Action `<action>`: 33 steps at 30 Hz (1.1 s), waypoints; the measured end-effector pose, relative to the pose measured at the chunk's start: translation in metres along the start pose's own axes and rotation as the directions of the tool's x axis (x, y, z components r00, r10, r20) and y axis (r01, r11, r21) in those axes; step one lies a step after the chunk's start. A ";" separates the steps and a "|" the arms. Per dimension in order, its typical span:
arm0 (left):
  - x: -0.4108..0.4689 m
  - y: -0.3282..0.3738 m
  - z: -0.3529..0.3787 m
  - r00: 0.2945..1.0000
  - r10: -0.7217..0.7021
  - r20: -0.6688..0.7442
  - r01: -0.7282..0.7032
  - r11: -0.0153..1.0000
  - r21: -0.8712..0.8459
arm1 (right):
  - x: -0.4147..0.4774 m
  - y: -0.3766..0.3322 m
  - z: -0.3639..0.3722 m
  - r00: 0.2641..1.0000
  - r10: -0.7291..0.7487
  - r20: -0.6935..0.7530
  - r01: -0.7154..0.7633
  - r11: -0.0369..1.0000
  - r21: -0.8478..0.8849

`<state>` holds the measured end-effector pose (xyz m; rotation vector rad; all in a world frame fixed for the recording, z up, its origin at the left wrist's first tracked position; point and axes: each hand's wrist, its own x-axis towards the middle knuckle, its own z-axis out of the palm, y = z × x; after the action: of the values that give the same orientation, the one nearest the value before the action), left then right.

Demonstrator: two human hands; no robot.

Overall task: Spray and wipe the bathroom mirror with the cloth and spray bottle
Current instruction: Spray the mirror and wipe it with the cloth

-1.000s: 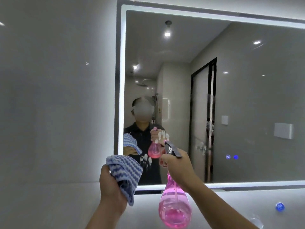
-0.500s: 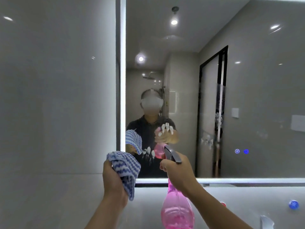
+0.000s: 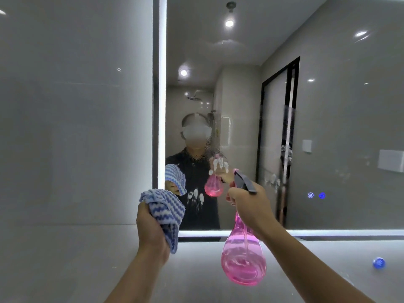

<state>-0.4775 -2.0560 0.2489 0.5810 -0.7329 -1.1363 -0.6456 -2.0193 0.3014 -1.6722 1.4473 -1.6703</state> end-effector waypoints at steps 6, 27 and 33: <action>-0.003 -0.004 -0.001 1.000 -0.028 -0.010 0.028 0.999 0.035 | -0.009 0.007 0.003 0.999 0.015 0.028 -0.015 1.000 0.001; 0.106 -0.153 -0.051 0.386 0.251 0.888 -0.617 -0.645 0.451 | 0.017 0.025 0.004 0.992 -0.023 0.122 0.003 0.986 0.166; 0.111 -0.121 -0.037 0.311 0.192 0.931 -0.687 -0.631 0.360 | 0.020 0.032 -0.001 0.992 -0.059 0.113 0.043 0.989 0.139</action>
<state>-0.4940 -2.1983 0.1604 0.9166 -2.0251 1.0498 -0.6638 -2.0482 0.2850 -1.7134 1.2178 -1.6296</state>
